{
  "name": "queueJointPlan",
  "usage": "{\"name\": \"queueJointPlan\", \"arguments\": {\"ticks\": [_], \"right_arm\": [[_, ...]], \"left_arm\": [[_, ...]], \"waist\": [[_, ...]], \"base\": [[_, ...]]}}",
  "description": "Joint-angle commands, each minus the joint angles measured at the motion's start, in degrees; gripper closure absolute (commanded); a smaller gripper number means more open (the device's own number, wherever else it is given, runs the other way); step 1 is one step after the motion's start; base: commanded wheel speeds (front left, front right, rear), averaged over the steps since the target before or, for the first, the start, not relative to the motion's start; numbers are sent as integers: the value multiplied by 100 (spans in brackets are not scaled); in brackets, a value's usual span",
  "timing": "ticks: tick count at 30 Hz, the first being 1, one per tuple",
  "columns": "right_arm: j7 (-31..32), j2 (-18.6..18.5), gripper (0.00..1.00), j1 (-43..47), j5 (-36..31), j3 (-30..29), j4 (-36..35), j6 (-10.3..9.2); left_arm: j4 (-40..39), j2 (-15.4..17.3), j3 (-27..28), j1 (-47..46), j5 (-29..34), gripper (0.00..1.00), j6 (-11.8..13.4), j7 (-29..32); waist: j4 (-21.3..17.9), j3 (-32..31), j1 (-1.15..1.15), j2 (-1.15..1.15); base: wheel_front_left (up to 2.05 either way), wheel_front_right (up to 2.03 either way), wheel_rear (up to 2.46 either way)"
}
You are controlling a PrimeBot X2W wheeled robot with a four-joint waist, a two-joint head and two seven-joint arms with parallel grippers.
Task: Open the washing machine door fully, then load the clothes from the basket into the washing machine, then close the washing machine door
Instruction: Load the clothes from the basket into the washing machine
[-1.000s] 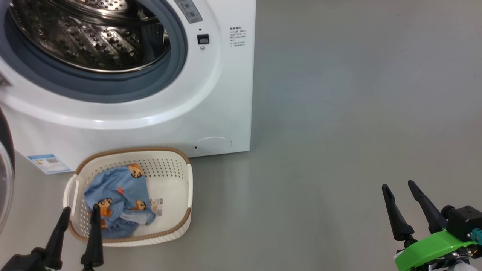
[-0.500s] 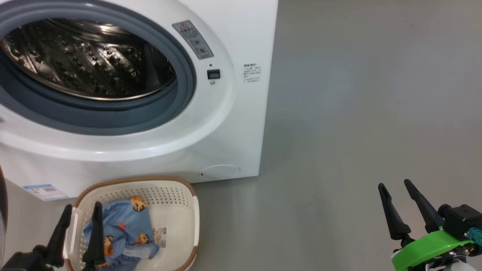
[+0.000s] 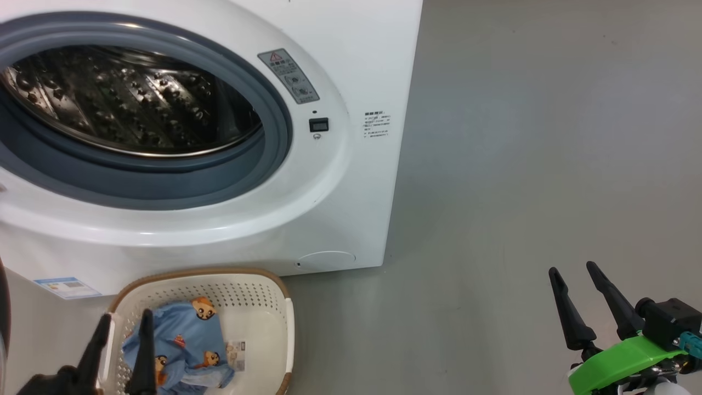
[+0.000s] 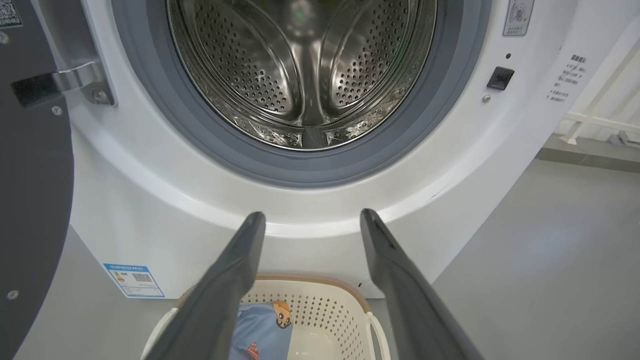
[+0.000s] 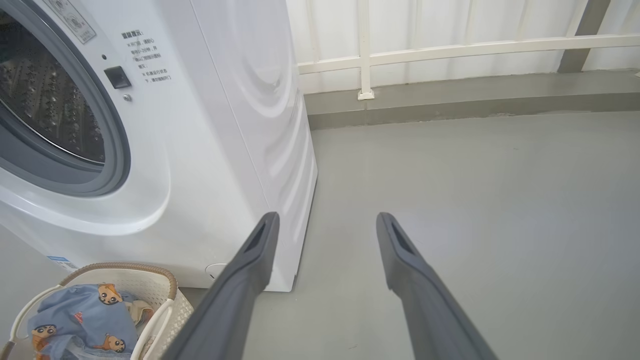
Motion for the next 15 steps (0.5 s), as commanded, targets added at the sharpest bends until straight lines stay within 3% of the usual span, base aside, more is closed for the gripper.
{"name": "queueJointPlan", "arguments": {"ticks": [1, 8, 15], "right_arm": [[-69, -45, 0, -110, -58, 140, -153, 9], [-69, 13, 0, -227, -72, 252, -183, 9], [-69, 85, 0, -459, -67, 424, -219, 9]], "left_arm": [[80, 76, 140, -205, 87, 0, -16, -31], [1005, -23, 35, -474, 224, 0, -16, -31], [2601, -23, -279, -1266, 447, 0, -16, -31]], "waist": [[3, 63, 0, 0], [-26, 317, 0, 0], [-73, 839, 0, 0]], "base": [[0, 0, 0], [0, 0, 0], [0, 0, 0]]}}
